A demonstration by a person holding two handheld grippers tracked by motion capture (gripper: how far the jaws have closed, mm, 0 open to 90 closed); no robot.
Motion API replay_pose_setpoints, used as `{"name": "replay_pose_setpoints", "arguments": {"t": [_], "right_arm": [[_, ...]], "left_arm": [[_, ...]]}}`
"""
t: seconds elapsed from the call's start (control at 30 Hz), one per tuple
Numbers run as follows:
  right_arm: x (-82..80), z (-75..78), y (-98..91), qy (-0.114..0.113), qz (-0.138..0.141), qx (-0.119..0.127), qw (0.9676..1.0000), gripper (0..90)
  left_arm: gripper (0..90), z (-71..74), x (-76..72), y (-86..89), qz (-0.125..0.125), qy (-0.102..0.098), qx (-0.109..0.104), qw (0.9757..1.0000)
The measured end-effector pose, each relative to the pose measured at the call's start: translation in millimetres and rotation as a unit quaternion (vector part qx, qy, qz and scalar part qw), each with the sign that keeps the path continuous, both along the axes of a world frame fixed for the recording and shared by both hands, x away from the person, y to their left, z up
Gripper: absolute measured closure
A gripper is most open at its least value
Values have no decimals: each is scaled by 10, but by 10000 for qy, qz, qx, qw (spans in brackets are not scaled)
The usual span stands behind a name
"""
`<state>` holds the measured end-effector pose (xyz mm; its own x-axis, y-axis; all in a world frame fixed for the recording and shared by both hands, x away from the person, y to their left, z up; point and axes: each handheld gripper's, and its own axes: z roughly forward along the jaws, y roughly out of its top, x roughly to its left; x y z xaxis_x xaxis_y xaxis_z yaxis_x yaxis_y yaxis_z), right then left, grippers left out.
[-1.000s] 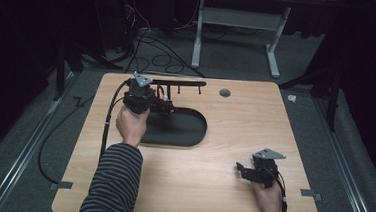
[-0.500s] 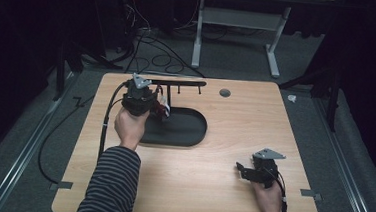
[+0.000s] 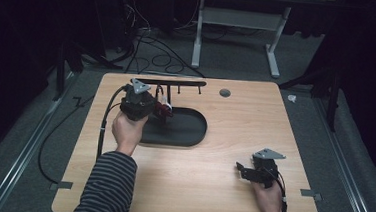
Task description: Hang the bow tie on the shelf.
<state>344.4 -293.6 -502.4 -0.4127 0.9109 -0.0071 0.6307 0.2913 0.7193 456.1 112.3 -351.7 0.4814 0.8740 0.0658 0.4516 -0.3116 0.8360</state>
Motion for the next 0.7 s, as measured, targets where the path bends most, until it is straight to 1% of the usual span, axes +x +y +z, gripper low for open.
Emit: {"name": "replay_pose_setpoints", "arguments": {"t": [0.03,0.13,0.17,0.2,0.23,0.33,0.4,0.53,0.67,0.7], "right_arm": [[0,0,0,-1,0,-1,10000,278],[0,0,0,1,1,-1,10000,277],[0,-1,0,-4,-1,0,10000,278],[0,-1,0,-4,-1,0,10000,278],[1,-1,0,-12,4,-1,10000,278],[0,-1,0,-5,-1,1,10000,278],[0,0,1,1,1,-2,10000,277],[0,-1,1,-5,-2,-2,10000,277],[0,0,1,-1,0,-5,10000,278],[0,0,1,0,0,-7,10000,278]], "left_arm": [[732,9,-13,-2,-10,-14,-34,10000],[711,16,-35,-1,-44,0,-49,10000],[706,16,-54,-9,-97,16,-9,10000],[702,16,-54,-9,-97,16,-9,10000],[698,15,-77,-19,-125,-1,39,9999],[687,19,-97,-16,-144,-5,60,9999],[685,14,-125,8,-131,-31,-42,9999],[680,-1,-141,35,-119,-12,-42,9999],[671,3,-180,81,-113,-25,-126,9999],[669,2,-205,91,-123,-36,-202,9997]]}}
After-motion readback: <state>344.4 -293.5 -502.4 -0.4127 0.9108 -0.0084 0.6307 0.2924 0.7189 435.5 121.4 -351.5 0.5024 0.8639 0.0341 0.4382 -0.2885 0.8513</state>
